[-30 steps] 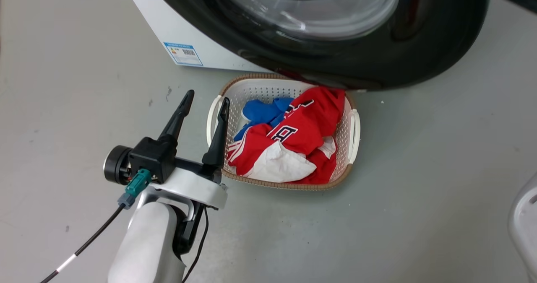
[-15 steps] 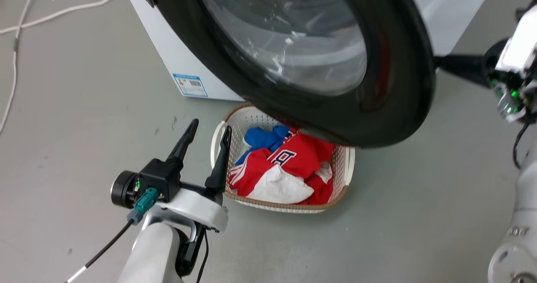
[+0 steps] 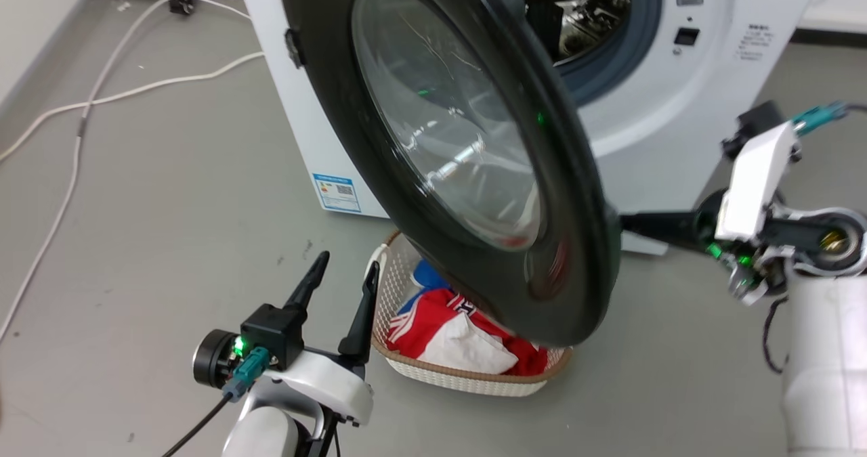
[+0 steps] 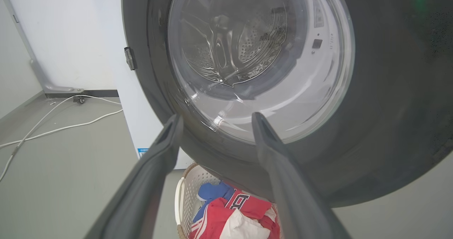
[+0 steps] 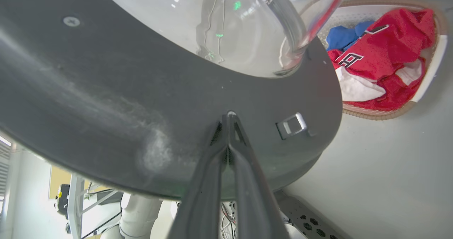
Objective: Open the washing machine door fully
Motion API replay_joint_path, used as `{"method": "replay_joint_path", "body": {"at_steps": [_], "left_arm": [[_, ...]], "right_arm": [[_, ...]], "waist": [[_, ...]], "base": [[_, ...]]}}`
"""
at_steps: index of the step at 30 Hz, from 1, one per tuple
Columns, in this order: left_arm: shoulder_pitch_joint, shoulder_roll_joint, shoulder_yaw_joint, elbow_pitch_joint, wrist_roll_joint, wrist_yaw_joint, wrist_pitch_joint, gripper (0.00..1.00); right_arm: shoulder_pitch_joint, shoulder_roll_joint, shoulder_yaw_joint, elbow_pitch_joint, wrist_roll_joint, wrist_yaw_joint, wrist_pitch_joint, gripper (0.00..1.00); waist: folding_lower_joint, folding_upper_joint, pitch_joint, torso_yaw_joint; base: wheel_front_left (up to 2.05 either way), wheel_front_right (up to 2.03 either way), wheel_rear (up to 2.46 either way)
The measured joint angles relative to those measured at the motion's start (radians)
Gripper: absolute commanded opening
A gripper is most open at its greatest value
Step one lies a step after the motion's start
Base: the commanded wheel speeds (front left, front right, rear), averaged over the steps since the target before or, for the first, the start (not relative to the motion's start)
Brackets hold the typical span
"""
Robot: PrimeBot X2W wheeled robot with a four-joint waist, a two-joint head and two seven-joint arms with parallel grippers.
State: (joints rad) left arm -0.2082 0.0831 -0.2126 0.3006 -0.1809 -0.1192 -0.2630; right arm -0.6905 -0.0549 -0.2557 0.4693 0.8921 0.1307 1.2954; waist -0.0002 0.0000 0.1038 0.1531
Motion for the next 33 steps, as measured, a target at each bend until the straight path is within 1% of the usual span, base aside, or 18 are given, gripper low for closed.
{"method": "replay_joint_path", "body": {"at_steps": [5,7,13,21,23,28,31,33], "left_arm": [[0.016,-0.005,-0.015,0.015,-0.007,0.0,0.0,1.0],[0.018,-0.007,-0.021,0.02,-0.008,0.001,0.0,1.0],[0.019,-0.013,-0.034,0.031,-0.016,0.004,0.0,1.0],[0.025,-0.013,-0.038,0.039,-0.017,0.005,0.0,1.0],[0.026,-0.013,-0.038,0.04,-0.017,0.005,0.0,1.0],[0.03,-0.011,-0.033,0.038,-0.018,0.009,0.0,1.0],[0.037,-0.007,-0.026,0.036,-0.02,0.014,0.0,1.0],[0.039,-0.004,-0.023,0.035,-0.024,0.015,0.0,1.0]], "right_arm": [[0.08,0.001,0.09,-0.015,0.086,0.0,-0.017,0.0],[0.105,0.001,0.127,-0.017,0.103,0.0,-0.03,0.0],[0.158,0.0,0.249,-0.027,0.195,0.0,-0.065,0.0],[0.192,0.0,0.429,-0.058,0.307,0.0,-0.172,0.0],[0.201,0.001,0.467,-0.061,0.317,0.0,-0.2,0.0],[0.214,0.002,0.513,-0.082,0.333,0.0,-0.291,0.0],[0.235,0.003,0.509,-0.104,0.328,0.0,-0.373,0.0],[0.254,0.004,0.491,-0.119,0.301,0.0,-0.446,0.0]], "waist": [[-0.0001,0.0,-0.035,0.035],[0.0,0.0,-0.046,0.051],[0.0,0.0,-0.074,0.093],[0.0,0.0,-0.094,0.127],[0.0,0.0,-0.096,0.131],[0.0001,0.0,-0.096,0.128],[0.0001,0.0,-0.097,0.115],[0.0001,0.0,-0.098,0.103]], "base": [[0.0,0.0,0.0],[0.0,0.0,0.0],[0.0,0.0,0.0],[0.0,0.0,0.0],[0.0,0.0,0.0],[0.0,0.0,0.0],[0.0,0.0,0.0],[0.0,0.0,0.0]]}}
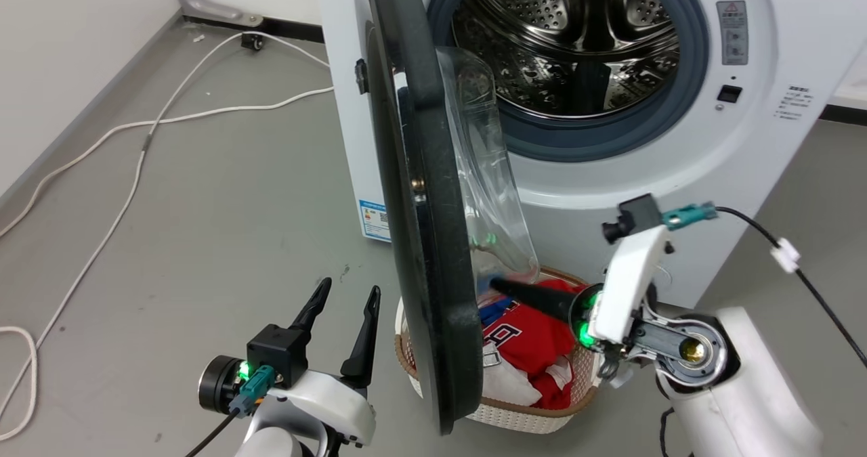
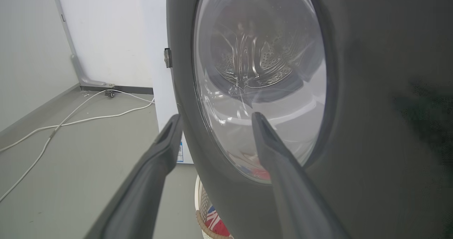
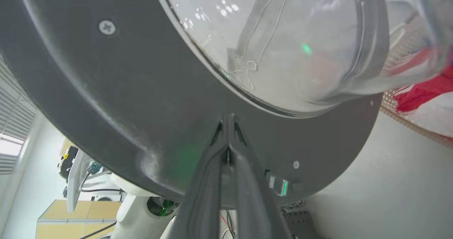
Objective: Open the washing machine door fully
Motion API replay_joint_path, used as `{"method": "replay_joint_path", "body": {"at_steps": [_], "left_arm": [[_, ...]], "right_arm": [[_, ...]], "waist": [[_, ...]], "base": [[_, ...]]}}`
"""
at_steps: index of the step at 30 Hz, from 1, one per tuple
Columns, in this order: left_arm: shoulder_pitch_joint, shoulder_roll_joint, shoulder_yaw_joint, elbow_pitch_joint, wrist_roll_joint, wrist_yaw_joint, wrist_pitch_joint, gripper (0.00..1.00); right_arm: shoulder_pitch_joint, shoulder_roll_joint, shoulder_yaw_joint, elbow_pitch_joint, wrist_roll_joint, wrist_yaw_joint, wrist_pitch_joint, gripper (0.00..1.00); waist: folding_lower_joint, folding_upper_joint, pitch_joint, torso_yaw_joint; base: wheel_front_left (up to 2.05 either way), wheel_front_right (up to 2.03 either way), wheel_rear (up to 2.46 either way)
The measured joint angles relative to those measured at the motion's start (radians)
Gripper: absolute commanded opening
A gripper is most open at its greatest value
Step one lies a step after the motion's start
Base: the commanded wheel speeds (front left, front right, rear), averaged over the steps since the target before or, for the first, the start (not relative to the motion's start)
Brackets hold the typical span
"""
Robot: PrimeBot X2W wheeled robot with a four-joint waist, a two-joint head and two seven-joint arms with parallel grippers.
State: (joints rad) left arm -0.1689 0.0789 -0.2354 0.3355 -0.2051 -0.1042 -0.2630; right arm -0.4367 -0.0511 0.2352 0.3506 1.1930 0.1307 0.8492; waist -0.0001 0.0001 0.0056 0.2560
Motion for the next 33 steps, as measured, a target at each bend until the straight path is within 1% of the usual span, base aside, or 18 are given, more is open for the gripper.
{"method": "replay_joint_path", "body": {"at_steps": [5,7,12,13,14,16,21,23,25,28,30,33], "left_arm": [[0.005,0.013,0.008,0.0,-0.002,0.003,0.0,1.0],[0.011,0.019,0.011,0.001,-0.004,0.003,0.0,1.0],[0.029,0.038,0.021,0.0,-0.014,0.008,0.0,1.0],[0.033,0.039,0.024,-0.002,-0.02,0.008,0.0,1.0],[0.038,0.041,0.025,-0.004,-0.021,0.009,0.0,1.0],[0.048,0.045,0.029,-0.005,-0.024,0.014,0.0,1.0],[0.064,0.055,0.035,-0.009,-0.036,0.018,0.005,1.0],[0.067,0.06,0.038,-0.011,-0.038,0.021,0.006,1.0],[0.07,0.065,0.042,-0.013,-0.044,0.026,0.007,1.0],[0.075,0.069,0.044,-0.018,-0.045,0.029,0.011,1.0],[0.078,0.072,0.044,-0.022,-0.045,0.031,0.014,1.0],[0.078,0.079,0.045,-0.027,-0.046,0.035,0.015,1.0]], "right_arm": [[0.077,-0.003,-0.088,-0.052,-0.079,0.0,-0.215,0.0],[0.12,-0.003,-0.137,-0.069,-0.089,0.0,-0.295,0.0],[0.232,-0.009,-0.217,-0.108,-0.142,0.0,-0.424,0.0],[0.256,-0.01,-0.234,-0.12,-0.156,0.0,-0.451,0.09],[0.277,-0.01,-0.252,-0.129,-0.168,0.0,-0.474,0.26],[0.323,-0.01,-0.28,-0.15,-0.185,0.0,-0.51,1.0],[0.417,-0.007,-0.347,-0.2,-0.237,0.0,-0.609,1.0],[0.441,-0.004,-0.371,-0.218,-0.295,0.0,-0.667,1.0],[0.456,-0.003,-0.4,-0.239,-0.395,0.0,-0.733,1.0],[0.465,-0.003,-0.437,-0.283,-0.592,0.0,-0.82,1.0],[0.466,-0.004,-0.455,-0.321,-0.736,0.0,-0.855,1.0],[0.466,-0.003,-0.479,-0.38,-0.904,0.0,-0.875,1.0]], "waist": [[0.0001,0.0,-0.006,-0.035],[0.0001,0.0,-0.01,-0.051],[0.0001,0.0,-0.02,-0.093],[0.0001,0.0,-0.022,-0.101],[0.0001,0.0,-0.024,-0.108],[0.0,0.0,-0.029,-0.123],[0.0,0.0,-0.041,-0.15],[0.0,0.0,-0.045,-0.158],[0.0001,0.0,-0.048,-0.165],[0.0001,0.0,-0.05,-0.171],[0.0001,0.0,-0.049,-0.173],[0.0001,0.0,-0.045,-0.176]], "base": [[0.0,0.0,0.0],[0.0,0.0,0.0],[0.0,0.0,0.0],[0.0,0.0,0.0],[0.0,0.0,0.0],[0.0,0.0,0.0],[0.0,0.0,0.0],[0.0,0.0,0.0],[0.0,0.0,0.0],[0.0,0.0,0.0],[0.0,0.0,0.0],[0.0,0.0,0.0]]}}
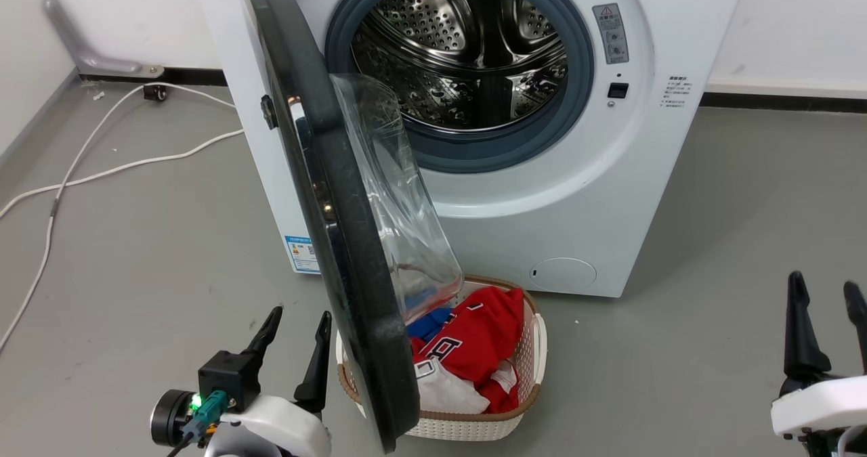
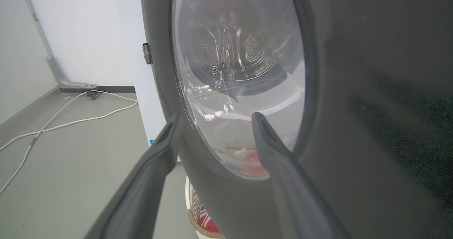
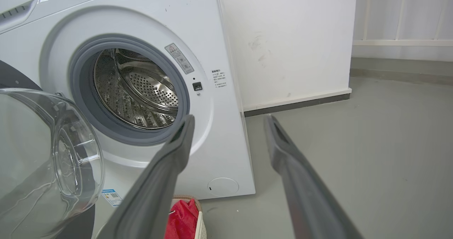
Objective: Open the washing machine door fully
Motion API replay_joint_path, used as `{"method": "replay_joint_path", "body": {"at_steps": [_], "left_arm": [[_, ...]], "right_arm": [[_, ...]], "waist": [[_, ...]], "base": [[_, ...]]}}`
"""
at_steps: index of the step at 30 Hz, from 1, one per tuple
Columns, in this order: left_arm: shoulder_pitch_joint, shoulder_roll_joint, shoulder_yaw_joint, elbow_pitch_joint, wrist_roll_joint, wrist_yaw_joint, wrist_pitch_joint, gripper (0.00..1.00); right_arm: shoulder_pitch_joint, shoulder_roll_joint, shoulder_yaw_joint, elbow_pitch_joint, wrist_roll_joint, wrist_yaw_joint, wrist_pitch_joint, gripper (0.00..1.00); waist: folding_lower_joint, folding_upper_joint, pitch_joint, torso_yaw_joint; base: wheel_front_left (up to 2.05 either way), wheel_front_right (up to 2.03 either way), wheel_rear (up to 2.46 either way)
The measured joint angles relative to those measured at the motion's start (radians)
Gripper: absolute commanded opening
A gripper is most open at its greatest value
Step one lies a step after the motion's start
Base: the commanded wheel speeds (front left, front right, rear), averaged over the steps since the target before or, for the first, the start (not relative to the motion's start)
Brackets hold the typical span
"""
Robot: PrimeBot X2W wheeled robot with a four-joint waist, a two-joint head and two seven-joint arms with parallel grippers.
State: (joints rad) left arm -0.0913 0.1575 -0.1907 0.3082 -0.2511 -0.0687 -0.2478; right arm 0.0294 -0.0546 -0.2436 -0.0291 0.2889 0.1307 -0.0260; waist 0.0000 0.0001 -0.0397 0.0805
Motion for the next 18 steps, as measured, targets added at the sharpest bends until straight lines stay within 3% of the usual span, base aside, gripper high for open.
{"method": "replay_joint_path", "body": {"at_steps": [6,11,18], "left_arm": [[0.0,0.011,0.001,-0.009,-0.006,0.008,0.002,1.0],[0.0,0.016,-0.001,-0.012,-0.007,0.012,0.003,1.0],[0.0,0.029,-0.005,-0.017,-0.008,0.016,0.01,1.0]], "right_arm": [[0.011,0.002,0.052,-0.089,-0.15,0.0,0.0,1.0],[0.078,0.003,0.126,-0.069,-0.136,0.0,-0.012,1.0],[0.116,0.004,0.155,-0.006,-0.114,0.0,-0.053,1.0]], "waist": [[0.0,0.0,0.007,-0.003],[0.0001,0.0,0.006,-0.001],[0.0,0.0,0.002,0.005]], "base": [[0.0,0.0,0.0],[0.0,0.0,0.0],[0.0,0.0,0.0]]}}
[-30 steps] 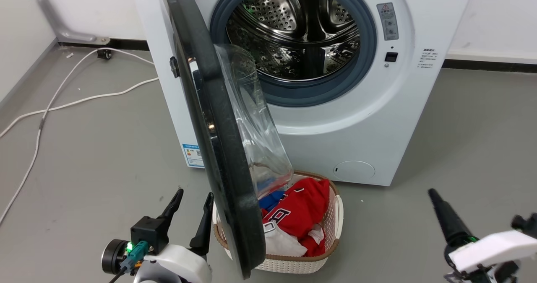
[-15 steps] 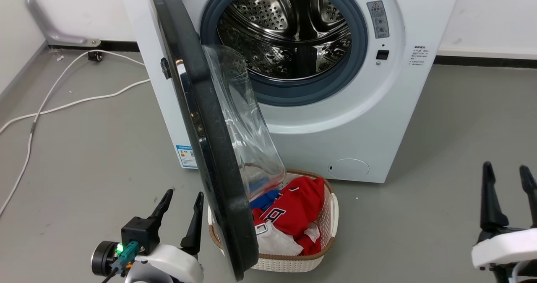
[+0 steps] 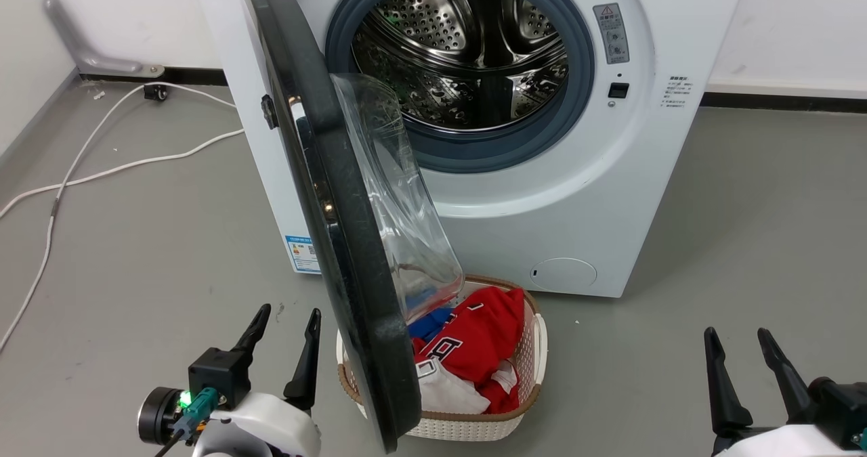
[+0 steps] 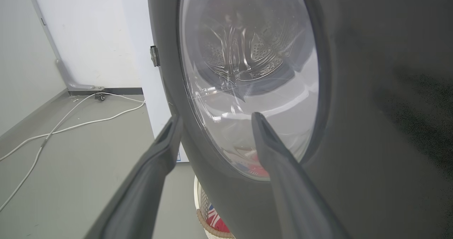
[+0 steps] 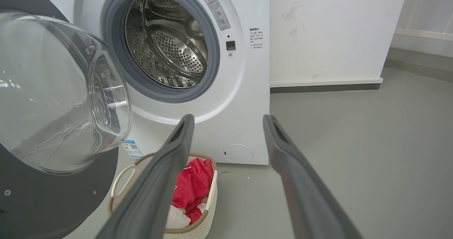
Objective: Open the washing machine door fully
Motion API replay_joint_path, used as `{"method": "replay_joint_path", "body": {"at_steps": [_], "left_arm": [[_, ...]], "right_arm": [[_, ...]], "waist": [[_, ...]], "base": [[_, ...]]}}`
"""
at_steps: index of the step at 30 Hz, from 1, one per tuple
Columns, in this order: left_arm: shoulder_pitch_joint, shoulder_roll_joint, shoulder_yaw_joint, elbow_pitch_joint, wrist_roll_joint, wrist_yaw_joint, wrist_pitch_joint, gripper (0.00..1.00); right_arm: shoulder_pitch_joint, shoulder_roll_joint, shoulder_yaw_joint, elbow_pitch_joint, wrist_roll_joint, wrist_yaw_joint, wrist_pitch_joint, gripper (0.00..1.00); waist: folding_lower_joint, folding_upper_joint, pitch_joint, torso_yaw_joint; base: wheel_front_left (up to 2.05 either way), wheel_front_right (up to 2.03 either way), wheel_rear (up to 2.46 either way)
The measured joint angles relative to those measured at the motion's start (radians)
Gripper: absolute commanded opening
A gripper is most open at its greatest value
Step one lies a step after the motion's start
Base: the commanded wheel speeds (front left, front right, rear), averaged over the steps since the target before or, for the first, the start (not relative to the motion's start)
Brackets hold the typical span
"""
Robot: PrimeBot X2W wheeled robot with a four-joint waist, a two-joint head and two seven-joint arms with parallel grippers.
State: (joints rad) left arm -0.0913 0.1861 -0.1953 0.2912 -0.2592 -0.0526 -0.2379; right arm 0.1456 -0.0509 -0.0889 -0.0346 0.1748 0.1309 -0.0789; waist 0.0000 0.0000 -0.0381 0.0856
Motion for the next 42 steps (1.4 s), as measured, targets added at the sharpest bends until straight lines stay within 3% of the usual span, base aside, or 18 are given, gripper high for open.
{"method": "replay_joint_path", "body": {"at_steps": [9,10,11,12,26,42], "left_arm": [[-0.001,0.021,-0.01,-0.004,0.004,0.004,0.012,1.0],[-0.001,0.022,-0.011,-0.004,0.004,0.004,0.012,0.87],[-0.001,0.023,-0.011,-0.004,0.004,0.004,0.013,0.34],[-0.001,0.024,-0.012,-0.005,0.002,0.004,0.014,0.0],[-0.049,0.06,0.012,-0.092,-0.001,0.032,0.041,0.0],[-0.18,0.078,0.068,-0.506,0.008,0.119,0.069,0.0]], "right_arm": [[-0.003,0.0,0.007,0.02,-0.015,0.0,-0.013,1.0],[-0.003,0.0,0.007,0.02,-0.017,0.0,-0.009,1.0],[-0.003,0.0,0.007,0.022,-0.018,0.0,-0.007,1.0],[-0.003,0.0,0.008,0.023,-0.02,0.0,-0.007,1.0],[-0.011,0.0,0.016,0.024,-0.044,0.0,-0.01,1.0],[-0.013,0.0,0.016,0.02,-0.052,0.0,-0.026,1.0]], "waist": [[0.0,0.0,0.003,-0.006],[0.0,0.0,0.003,-0.006],[0.0,0.0,0.003,-0.007],[0.0001,0.0,0.003,-0.007],[0.0,0.0,0.001,-0.007],[0.0,0.0,-0.02,-0.001]], "base": [[0.0,0.0,0.0],[0.0,0.0,0.0],[0.0,0.0,0.0],[0.0,0.0,0.0],[0.0,0.0,0.0],[0.0,0.0,0.0]]}}
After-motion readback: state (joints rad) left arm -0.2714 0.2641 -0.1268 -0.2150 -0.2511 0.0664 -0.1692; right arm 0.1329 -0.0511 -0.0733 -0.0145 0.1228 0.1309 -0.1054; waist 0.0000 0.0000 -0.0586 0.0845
